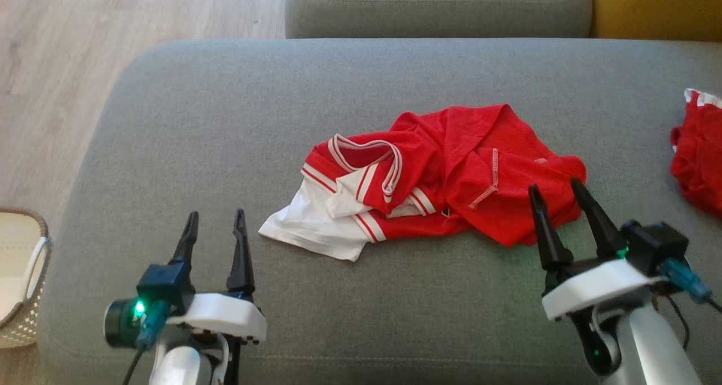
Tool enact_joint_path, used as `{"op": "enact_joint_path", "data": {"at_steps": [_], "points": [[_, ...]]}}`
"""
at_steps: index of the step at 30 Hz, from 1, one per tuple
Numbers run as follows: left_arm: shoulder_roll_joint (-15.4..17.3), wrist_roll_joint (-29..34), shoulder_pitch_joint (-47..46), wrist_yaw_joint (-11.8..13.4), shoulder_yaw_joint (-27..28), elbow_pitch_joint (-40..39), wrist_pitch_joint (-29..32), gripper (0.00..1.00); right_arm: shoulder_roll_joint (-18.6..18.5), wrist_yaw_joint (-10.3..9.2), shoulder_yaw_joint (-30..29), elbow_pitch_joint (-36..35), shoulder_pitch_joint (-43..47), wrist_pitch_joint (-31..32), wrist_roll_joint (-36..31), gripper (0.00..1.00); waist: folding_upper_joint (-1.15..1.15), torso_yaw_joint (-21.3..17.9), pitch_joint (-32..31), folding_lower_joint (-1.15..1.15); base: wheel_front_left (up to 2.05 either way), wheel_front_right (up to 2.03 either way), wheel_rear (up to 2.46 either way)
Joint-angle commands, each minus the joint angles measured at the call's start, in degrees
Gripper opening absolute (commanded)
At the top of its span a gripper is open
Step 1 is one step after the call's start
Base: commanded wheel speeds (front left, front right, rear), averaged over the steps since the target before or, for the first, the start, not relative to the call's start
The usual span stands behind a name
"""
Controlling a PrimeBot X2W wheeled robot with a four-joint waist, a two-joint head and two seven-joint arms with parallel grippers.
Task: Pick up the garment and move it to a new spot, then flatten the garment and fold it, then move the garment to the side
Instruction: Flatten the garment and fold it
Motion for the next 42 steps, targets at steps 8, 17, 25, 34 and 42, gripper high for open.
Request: {"op": "enact_joint_path", "data": {"at_steps": [8, 17, 25, 34, 42], "points": [[0.1, -0.2, -1.9, 0.1, -0.4, -1.9, -0.7, 1.00, 0.0, -0.01, 2.8, -5.1, -0.1, 1.8, -0.8, 1.00, 0.00, 0.7, 0.9, 0.01, 0.00, 0.00, 0.00], [0.1, -0.8, -3.3, 0.2, -1.9, -1.0, -0.7, 1.00, 0.0, -0.01, 6.0, 1.2, -7.0, 7.3, -0.6, 1.00, 0.00, 4.6, 3.5, 0.01, 0.00, 0.00, 0.00], [0.1, -1.5, -4.4, 0.4, -3.3, 0.1, -0.7, 1.00, 0.0, -0.01, 2.9, 13.0, -13.2, 10.6, -1.1, 1.00, 0.00, 9.2, 5.8, 0.01, 0.00, 0.00, 0.00], [0.1, -2.1, -5.3, 0.6, -3.7, 0.7, -0.7, 1.00, 0.0, -0.01, 0.2, 22.9, -19.0, 9.4, -1.7, 1.00, 0.00, 12.3, 7.5, 0.01, 0.00, 0.00, 0.00], [0.1, -2.4, -5.4, 1.2, -3.3, 1.2, -0.7, 1.00, 0.0, -0.01, 1.5, 24.8, -22.9, 5.0, -0.9, 0.00, 0.00, 11.6, 6.8, 0.01, 0.00, 0.00, 0.00]]}}
